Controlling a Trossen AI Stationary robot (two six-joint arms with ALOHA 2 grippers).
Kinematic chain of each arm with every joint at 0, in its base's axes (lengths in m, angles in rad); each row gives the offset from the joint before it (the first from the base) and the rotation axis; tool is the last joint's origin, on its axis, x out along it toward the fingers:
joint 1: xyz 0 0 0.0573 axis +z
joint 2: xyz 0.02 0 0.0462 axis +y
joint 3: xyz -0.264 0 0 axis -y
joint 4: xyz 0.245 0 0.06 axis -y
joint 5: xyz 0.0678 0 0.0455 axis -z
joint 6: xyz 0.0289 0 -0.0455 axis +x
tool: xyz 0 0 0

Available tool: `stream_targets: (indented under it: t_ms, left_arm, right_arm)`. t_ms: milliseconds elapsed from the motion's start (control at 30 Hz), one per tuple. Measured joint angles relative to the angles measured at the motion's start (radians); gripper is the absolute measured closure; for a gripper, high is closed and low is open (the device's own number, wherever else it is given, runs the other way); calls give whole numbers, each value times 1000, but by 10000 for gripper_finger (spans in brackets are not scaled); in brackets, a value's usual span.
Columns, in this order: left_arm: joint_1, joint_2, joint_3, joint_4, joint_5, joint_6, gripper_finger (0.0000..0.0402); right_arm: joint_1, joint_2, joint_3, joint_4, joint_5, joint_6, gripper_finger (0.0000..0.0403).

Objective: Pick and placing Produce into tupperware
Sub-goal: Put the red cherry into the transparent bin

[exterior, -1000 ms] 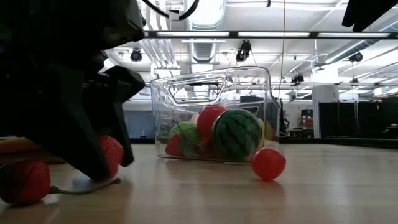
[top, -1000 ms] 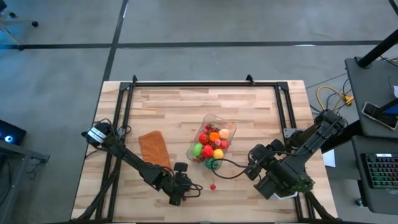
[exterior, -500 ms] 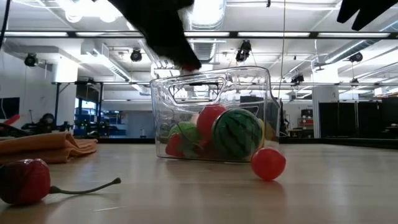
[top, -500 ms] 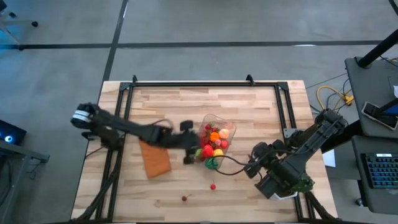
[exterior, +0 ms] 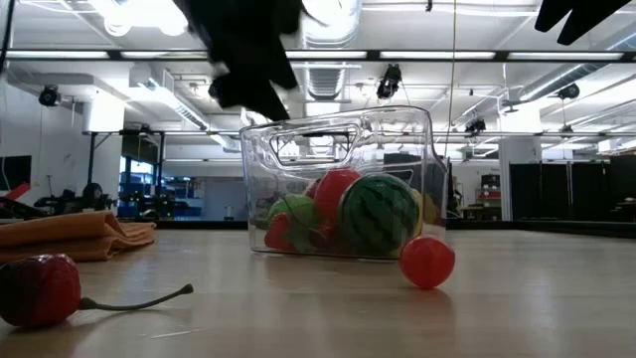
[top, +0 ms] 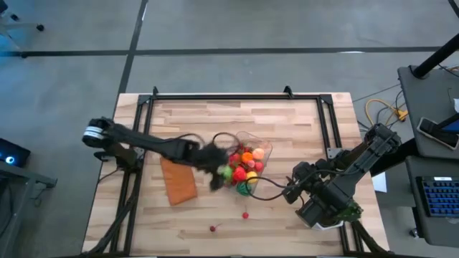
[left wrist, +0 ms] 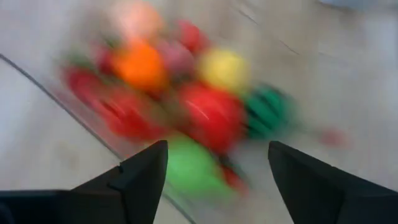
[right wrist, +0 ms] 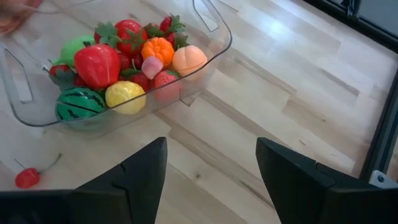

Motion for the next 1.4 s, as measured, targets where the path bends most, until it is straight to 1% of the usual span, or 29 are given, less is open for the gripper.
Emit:
stream_targets:
  t_ms: [67, 133, 200, 267, 333, 400, 433, 533, 633, 733, 833, 933, 1100, 1400]
  left_arm:
    - [-67, -49, 2, -61, 75, -105, 136]
    - [-175, -93, -7, -95, 71, -152, 139]
    - [-301, -110, -10, -76, -2, -142, 145]
    - [-433, -111, -16, -79, -96, -59, 154]
    - [-533, -72, -18, -65, -193, -14, 163]
    - [-596, -19, -24, -59, -291, -78, 169]
    - [-611, 10, -26, -49, -313, -129, 170]
    - [-625, 116, -13, 68, -329, -260, 171]
    - [-629, 219, 34, 126, -327, -308, 171]
    - [-632, 299, 97, 105, -328, -330, 171]
    - [-633, 354, 139, 72, -329, -389, 171]
    - [-634, 380, 144, 58, -330, -421, 172]
    - [-635, 383, 140, -33, -327, -503, 172]
    - [-634, 382, 125, -29, -323, -506, 172]
  right_arm:
    - [0, 0, -7, 1, -3, -10, 163]
    - [0, -1, -15, 0, -5, -22, 163]
    - [0, -2, -31, 0, -4, -24, 163]
    - [0, -2, -47, 1, -1, -25, 163]
    - [0, -3, -63, -1, 1, -25, 163]
    - [0, -3, -77, 2, 1, -25, 163]
    - [0, -3, -84, -1, 1, -24, 163]
    - [0, -3, -100, 1, -5, -22, 163]
    - [0, -3, -102, 0, -22, -24, 163]
    - [0, -3, -98, 1, -34, -39, 163]
    - [0, -3, -92, 1, -36, -49, 163]
    - [0, -3, -92, 1, -40, -49, 163]
    - [0, -3, -93, 4, -41, -49, 163]
    - [0, -3, -94, 6, -41, -49, 163]
